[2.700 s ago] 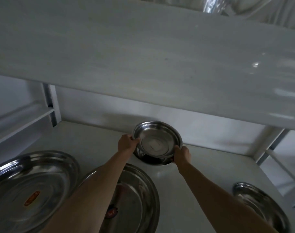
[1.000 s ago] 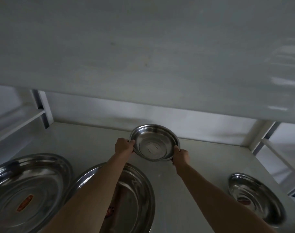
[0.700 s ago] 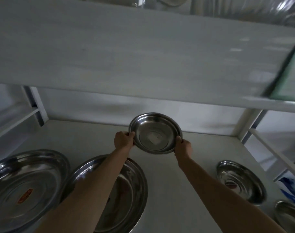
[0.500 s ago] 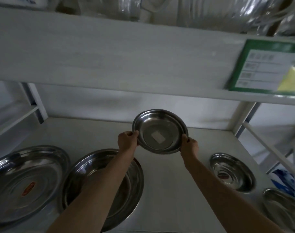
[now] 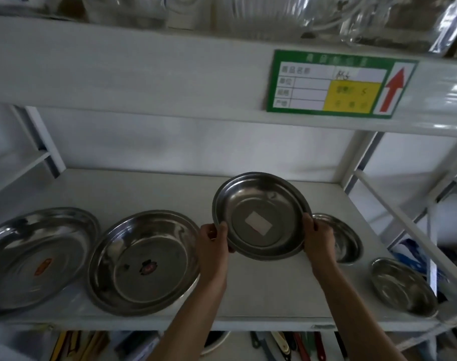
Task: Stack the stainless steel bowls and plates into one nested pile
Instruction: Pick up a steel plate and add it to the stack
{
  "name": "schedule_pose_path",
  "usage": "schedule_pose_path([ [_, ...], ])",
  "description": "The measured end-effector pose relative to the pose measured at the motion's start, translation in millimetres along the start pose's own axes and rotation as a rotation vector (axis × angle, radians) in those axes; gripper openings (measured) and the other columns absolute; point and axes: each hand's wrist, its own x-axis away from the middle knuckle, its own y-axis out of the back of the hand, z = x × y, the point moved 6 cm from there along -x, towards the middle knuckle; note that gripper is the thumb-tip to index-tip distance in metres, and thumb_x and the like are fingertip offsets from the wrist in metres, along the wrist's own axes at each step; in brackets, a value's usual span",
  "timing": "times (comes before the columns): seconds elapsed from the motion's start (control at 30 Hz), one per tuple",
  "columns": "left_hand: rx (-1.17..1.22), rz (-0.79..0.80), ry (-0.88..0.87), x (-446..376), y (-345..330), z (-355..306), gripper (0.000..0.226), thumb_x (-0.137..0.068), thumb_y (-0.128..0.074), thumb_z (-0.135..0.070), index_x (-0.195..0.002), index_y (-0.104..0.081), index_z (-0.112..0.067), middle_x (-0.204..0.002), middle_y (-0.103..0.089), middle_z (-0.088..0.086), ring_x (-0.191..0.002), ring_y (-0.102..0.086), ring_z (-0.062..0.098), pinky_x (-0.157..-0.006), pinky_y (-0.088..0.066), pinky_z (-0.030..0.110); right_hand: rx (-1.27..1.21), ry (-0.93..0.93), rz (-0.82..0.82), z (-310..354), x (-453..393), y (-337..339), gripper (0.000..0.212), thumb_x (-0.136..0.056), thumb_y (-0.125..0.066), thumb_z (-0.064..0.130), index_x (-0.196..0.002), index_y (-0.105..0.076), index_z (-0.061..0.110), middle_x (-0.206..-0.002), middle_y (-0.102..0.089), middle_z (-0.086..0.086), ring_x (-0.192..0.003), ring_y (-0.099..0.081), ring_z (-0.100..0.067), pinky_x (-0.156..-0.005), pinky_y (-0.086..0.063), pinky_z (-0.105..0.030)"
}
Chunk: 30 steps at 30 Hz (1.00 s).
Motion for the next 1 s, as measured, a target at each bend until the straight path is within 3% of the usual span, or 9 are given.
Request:
schedule_pose_path([
  [0.13,0.013,0.038,-0.069,31,3,17,0.045,-0.092,-0.057,-0.031,-0.077,-0.055,0.011,-0.061,-0.058,0.017,-0.055,-0.057,0.023,-0.057,-0.051,0.032,-0.036,0.013,0.029,-18,19,12,0.044,-0.102,-0.047,0.027,-0.069,-0.06,0.001,-0.06,-0.053,-0.011,-0.057,-0.047,-0.023,-0.056,-0.038,-0.032],
  [0.27,0.024,0.01,0.007,47,8,48,0.043,-0.09,-0.059,-0.037,-0.086,-0.058,0.006,-0.075,-0.064,0.022,-0.069,-0.066,0.029,-0.065,-0.059,0.034,-0.061,-0.044,0.081,-49,35,10,0.043,-0.101,-0.046,0.031,-0.077,-0.061,-0.001,-0.062,-0.055,-0.01,-0.056,-0.051,-0.023,-0.056,-0.043,-0.033],
  [0.43,-0.019,-0.066,0.051,57,19,68,0.031,-0.092,-0.057,-0.03,-0.09,-0.062,0.001,-0.076,-0.065,0.011,-0.067,-0.063,0.019,-0.054,-0.053,0.018,-0.007,-0.011,0.087,-63,49,4,0.037,-0.102,-0.046,0.026,-0.075,-0.061,0.005,-0.059,-0.052,-0.005,-0.053,-0.047,-0.017,-0.052,-0.037,-0.029],
  [0.6,-0.022,-0.099,0.106,59,26,80,0.028,-0.093,-0.057,-0.026,-0.087,-0.063,0.0,-0.079,-0.065,0.012,-0.074,-0.063,0.023,-0.063,-0.051,0.027,-0.008,-0.037,0.124,-80,53,-10,0.043,-0.102,-0.046,0.027,-0.064,-0.056,0.01,-0.052,-0.047,-0.002,-0.049,-0.043,-0.017,-0.053,-0.035,-0.03],
  [0.8,-0.038,-0.087,0.171,59,30,93,0.026,-0.094,-0.055,-0.027,-0.087,-0.067,-0.006,-0.088,-0.069,0.016,-0.085,-0.067,0.03,-0.067,-0.051,0.03,0.013,-0.07,0.147,-87,59,-17,0.045,-0.102,-0.045,0.029,-0.063,-0.057,0.011,-0.052,-0.047,-0.002,-0.049,-0.042,-0.015,-0.051,-0.034,-0.027],
  [1.0,0.006,-0.079,0.214,61,28,91,0.024,-0.094,-0.055,-0.027,-0.092,-0.067,-0.007,-0.092,-0.071,0.013,-0.089,-0.067,0.025,-0.067,-0.05,0.027,0.039,-0.117,0.154,-90,60,-15,0.046,-0.102,-0.045,0.032,-0.062,-0.057,0.013,-0.054,-0.047,-0.002,-0.052,-0.042,-0.016,-0.052,-0.032,-0.028],
])
